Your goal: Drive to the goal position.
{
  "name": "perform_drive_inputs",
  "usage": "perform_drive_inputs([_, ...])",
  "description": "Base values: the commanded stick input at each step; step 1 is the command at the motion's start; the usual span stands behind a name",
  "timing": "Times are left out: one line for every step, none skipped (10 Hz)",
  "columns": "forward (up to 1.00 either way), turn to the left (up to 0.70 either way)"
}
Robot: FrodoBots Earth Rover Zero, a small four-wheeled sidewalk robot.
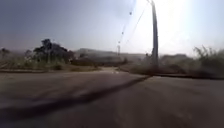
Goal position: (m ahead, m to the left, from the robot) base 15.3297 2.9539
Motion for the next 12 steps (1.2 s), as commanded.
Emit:
perform_drive_inputs([1.00, 0.00])
perform_drive_inputs([1.00, 0.00])
perform_drive_inputs([1.00, 0.00])
perform_drive_inputs([1.00, 0.00])
perform_drive_inputs([1.00, 0.00])
perform_drive_inputs([1.00, 0.00])
perform_drive_inputs([1.00, 0.00])
perform_drive_inputs([1.00, 0.00])
perform_drive_inputs([1.00, 0.00])
perform_drive_inputs([1.00, 0.00])
perform_drive_inputs([1.00, 0.00])
perform_drive_inputs([1.00, 0.00])
